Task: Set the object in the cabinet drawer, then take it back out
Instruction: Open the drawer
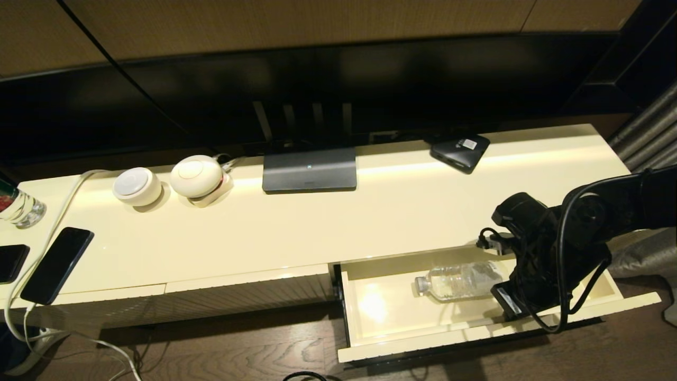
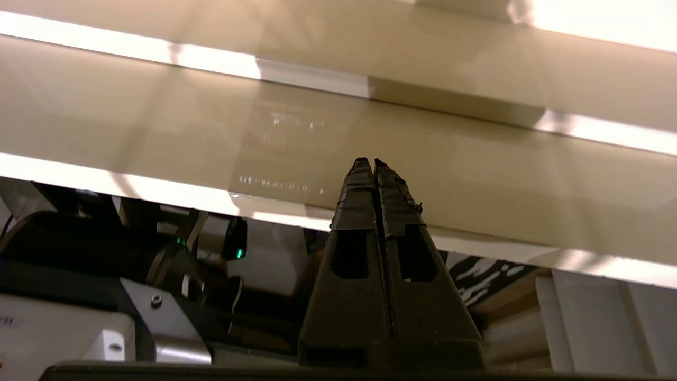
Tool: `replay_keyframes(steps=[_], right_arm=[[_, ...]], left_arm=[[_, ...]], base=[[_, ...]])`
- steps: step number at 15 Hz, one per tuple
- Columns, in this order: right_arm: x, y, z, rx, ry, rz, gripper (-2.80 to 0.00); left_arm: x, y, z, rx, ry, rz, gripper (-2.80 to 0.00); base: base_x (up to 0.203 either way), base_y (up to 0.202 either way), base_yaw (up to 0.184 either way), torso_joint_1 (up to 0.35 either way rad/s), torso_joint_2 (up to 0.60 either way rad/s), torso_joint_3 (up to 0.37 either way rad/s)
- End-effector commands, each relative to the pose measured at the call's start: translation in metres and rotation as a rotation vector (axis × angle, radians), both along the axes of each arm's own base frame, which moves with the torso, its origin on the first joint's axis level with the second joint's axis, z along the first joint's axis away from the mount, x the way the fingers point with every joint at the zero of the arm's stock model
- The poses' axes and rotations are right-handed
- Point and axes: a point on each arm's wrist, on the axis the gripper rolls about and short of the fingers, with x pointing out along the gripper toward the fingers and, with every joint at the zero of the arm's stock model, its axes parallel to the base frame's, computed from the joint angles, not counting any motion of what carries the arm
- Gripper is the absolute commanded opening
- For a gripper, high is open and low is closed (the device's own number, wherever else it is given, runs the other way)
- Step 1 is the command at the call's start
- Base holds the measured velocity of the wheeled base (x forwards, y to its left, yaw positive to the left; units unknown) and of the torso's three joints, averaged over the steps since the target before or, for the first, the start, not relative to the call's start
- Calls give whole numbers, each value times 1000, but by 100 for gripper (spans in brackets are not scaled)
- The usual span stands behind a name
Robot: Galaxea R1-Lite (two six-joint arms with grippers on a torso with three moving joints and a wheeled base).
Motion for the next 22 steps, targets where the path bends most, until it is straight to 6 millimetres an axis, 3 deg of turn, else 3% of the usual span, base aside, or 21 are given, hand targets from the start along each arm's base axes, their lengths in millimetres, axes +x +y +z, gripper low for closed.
replay_keyframes(steps=[1,13,19,22], right_arm=[[-4,0,-1,-4,33,-8,-280],[-27,6,-19,-10,183,-30,-280],[-23,9,-16,-9,149,-33,-280],[-15,6,-12,-18,50,-49,-280]], left_arm=[[0,0,-1,0,4,0,-280],[0,0,-1,0,4,0,-280],[0,0,-1,0,4,0,-280],[0,0,-1,0,4,0,-280]], base=[[0,0,0,0,0,0],[0,0,0,0,0,0],[0,0,0,0,0,0],[0,0,0,0,0,0]])
